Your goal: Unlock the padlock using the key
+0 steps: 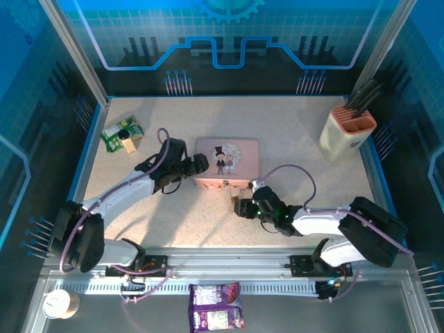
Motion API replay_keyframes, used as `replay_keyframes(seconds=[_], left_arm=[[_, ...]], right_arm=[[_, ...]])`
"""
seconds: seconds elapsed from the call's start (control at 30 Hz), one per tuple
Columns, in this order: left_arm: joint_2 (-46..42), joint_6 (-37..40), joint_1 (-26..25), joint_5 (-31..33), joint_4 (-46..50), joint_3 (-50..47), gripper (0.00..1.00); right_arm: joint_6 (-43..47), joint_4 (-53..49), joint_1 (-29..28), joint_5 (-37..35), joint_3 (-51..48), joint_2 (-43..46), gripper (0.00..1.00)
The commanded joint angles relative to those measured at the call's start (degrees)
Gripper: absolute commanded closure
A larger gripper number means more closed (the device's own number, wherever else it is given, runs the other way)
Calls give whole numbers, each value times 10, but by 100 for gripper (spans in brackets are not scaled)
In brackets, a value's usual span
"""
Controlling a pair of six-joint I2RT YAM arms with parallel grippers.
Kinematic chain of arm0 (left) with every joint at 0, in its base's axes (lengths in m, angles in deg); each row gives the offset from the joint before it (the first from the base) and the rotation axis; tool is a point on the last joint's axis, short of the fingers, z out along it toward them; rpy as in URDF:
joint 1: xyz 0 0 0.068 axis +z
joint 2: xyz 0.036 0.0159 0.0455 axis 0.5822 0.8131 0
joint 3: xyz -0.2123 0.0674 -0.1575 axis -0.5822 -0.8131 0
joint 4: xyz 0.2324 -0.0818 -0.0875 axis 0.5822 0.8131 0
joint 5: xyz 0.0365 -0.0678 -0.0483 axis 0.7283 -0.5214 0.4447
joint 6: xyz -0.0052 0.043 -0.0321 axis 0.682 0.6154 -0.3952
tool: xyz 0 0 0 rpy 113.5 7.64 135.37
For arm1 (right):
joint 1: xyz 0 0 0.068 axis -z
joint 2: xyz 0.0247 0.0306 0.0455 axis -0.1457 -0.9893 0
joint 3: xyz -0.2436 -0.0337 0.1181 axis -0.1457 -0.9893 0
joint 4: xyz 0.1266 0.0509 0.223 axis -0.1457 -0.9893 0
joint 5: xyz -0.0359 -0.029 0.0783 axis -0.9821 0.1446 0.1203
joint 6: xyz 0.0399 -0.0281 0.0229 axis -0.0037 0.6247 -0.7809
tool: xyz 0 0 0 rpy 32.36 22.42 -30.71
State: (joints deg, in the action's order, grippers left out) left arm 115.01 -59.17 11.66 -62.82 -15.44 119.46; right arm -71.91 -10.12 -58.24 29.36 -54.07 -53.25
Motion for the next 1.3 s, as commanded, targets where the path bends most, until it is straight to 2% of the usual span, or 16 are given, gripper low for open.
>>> replay_keyframes(seconds=[0.0,0.33,0.67,0.97,1.27], left_arm=[[30,20,2,-25,-8,32,7],[95,26,0,-15,0,61,8],[119,19,0,-6,-2,56,8],[111,-3,-1,2,-17,25,9],[103,-16,-8,21,-20,8,10]], right_arm=[[3,32,19,23,17,-26,49],[48,13,32,32,63,-91,44],[64,-17,35,30,111,-147,43],[74,-53,34,36,149,-184,48],[72,-59,33,38,153,-180,61]])
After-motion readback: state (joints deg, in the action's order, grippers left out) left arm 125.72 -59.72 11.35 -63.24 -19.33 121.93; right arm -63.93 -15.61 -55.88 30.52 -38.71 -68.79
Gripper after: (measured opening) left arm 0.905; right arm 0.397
